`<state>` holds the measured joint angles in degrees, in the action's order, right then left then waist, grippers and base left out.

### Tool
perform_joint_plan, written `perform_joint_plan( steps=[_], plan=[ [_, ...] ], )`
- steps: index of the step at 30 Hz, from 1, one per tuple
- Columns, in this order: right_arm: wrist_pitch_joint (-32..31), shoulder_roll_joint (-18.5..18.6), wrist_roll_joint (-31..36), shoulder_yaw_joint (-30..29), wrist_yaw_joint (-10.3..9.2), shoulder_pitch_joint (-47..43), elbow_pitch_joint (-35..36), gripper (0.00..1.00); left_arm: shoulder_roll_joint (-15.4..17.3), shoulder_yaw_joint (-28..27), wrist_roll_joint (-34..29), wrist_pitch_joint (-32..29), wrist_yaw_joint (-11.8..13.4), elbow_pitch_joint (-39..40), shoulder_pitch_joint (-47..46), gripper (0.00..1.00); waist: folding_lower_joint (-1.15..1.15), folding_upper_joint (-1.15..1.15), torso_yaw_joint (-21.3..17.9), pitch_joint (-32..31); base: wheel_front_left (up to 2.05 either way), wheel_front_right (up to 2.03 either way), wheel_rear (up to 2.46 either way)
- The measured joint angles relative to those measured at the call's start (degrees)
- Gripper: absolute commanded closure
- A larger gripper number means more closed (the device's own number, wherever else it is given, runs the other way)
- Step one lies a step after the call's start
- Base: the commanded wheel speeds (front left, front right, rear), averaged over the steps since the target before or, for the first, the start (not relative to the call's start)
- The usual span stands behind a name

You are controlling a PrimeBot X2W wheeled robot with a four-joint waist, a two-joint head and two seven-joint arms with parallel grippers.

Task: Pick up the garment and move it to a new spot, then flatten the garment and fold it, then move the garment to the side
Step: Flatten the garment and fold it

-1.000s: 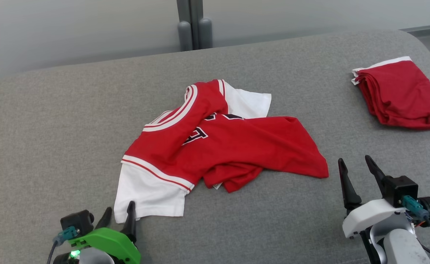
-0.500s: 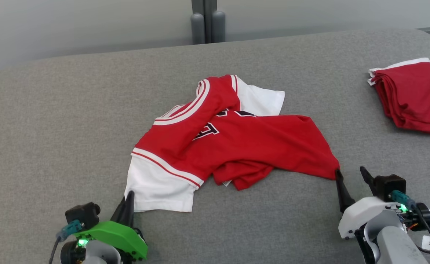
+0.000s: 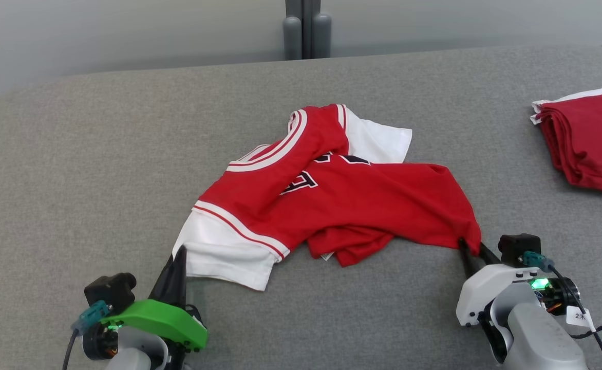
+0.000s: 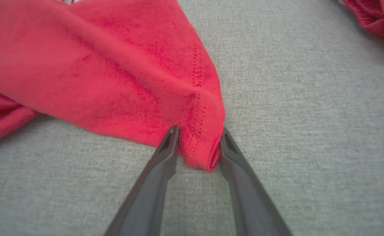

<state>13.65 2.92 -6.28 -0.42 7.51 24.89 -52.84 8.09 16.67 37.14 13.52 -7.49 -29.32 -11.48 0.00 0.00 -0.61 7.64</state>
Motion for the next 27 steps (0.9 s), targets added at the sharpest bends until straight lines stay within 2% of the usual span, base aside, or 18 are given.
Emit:
perform_joint_plan(
  steps=[6,13,18,21,27],
  plan=[
    [0.7,-0.1,-4.7,2.8,0.00,1.9,-0.1,1.00,0.5,0.2,2.1,0.1,0.0,3.7,0.0,1.00,0.00,0.00,-0.7,-1.3,0.00,0.00,0.00],
    [1.1,-0.1,-11.2,4.8,0.00,2.9,7.7,1.00,3.0,-1.1,7.0,-1.5,0.0,12.4,-0.5,1.00,0.00,0.00,-1.8,-4.3,0.00,0.00,0.00],
    [-0.5,1.1,-16.0,6.6,0.00,2.9,19.1,1.00,6.2,-2.4,9.5,-6.0,0.3,22.3,-2.4,1.00,0.00,0.00,-2.7,-6.9,0.00,0.00,0.00],
    [-3.5,3.6,-18.6,6.5,0.00,2.7,28.7,1.00,9.3,-3.4,8.3,-8.2,1.8,29.0,-4.4,1.00,0.00,0.00,-3.2,-8.2,0.00,0.00,0.00],
    [-11.2,7.3,-20.9,3.0,-0.01,0.6,48.3,1.00,12.9,-5.1,6.7,-13.1,4.8,41.6,-9.5,1.00,0.00,0.00,-4.4,-9.9,0.00,0.00,0.00]
  ],
)
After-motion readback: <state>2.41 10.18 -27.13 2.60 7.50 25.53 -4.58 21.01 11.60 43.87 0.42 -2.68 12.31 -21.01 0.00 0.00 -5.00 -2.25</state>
